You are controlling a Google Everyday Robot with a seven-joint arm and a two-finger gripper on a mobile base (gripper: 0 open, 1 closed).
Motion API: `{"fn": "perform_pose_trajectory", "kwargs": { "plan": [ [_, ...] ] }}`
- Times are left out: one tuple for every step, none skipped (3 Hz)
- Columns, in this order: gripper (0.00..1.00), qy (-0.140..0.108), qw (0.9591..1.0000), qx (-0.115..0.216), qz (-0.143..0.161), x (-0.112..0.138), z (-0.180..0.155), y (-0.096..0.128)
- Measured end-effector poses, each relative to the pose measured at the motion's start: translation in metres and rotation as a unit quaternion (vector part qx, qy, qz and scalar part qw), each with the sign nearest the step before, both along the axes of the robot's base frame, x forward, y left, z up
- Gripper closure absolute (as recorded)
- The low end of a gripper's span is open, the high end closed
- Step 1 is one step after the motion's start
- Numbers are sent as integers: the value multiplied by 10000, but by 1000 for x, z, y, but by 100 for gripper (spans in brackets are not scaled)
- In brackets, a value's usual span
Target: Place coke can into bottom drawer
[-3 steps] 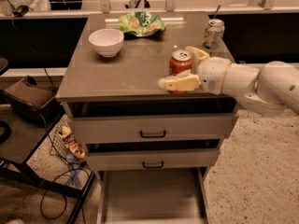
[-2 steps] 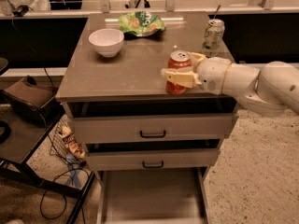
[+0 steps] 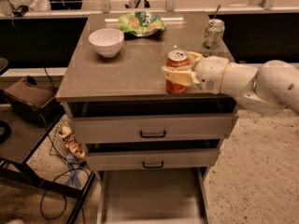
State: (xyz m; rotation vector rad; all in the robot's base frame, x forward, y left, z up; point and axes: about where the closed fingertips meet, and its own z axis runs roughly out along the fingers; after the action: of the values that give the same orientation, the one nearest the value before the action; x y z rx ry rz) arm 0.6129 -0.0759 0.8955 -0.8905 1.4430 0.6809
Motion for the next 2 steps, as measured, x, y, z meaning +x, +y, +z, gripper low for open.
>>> {"fn": "perform_pose_trajectory", "kwargs": {
  "plan": [
    [100, -13, 10000, -9, 10, -1, 2, 1],
    [100, -142, 9999, -3, 29, -34, 14, -1]
  ]
}}
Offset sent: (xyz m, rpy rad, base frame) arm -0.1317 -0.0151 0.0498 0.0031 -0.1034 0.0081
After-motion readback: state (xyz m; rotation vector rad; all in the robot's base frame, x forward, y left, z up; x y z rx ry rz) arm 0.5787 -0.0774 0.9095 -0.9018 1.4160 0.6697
